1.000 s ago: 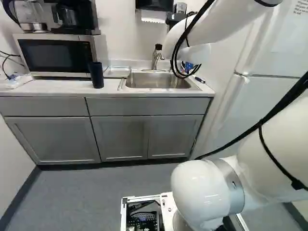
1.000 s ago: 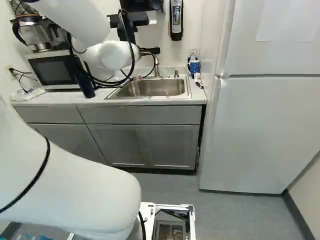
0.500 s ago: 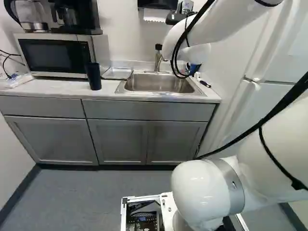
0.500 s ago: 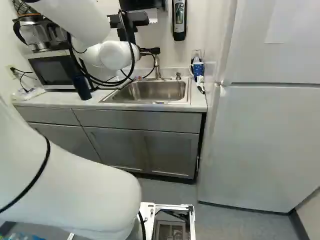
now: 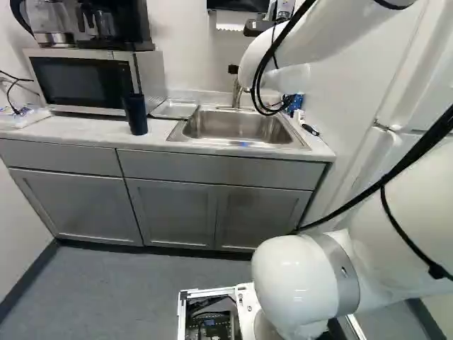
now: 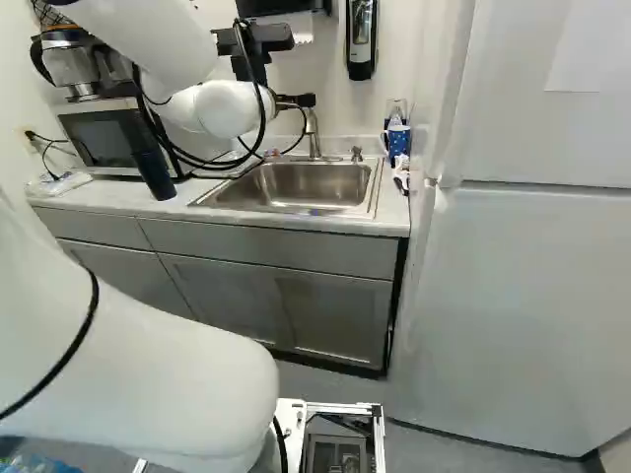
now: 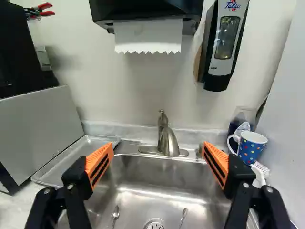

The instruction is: Rinse the cup and place it in the tray

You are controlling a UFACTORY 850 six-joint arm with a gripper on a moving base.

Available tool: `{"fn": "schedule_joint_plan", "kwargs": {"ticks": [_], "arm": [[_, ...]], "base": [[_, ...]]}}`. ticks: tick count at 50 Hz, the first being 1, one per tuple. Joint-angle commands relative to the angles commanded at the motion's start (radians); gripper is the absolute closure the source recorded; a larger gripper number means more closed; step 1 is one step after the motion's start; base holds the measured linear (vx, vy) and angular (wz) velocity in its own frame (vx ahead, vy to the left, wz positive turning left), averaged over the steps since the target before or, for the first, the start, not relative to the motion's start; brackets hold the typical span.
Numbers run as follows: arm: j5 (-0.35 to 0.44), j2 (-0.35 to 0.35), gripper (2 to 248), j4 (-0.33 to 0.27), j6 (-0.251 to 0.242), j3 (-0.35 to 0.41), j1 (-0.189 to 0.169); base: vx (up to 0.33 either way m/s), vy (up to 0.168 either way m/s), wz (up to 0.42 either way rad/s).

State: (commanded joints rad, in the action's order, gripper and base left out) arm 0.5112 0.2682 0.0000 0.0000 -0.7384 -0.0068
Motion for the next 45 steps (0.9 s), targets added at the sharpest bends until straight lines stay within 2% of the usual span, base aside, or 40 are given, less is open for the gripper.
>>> {"fn": "schedule_joint_plan", "kwargs": {"ticks": [45], "arm": [[0.000, 0.000, 3, 0.000, 0.000, 0.000, 0.000]], "base": [[0.051, -0.017, -0.001]]}}
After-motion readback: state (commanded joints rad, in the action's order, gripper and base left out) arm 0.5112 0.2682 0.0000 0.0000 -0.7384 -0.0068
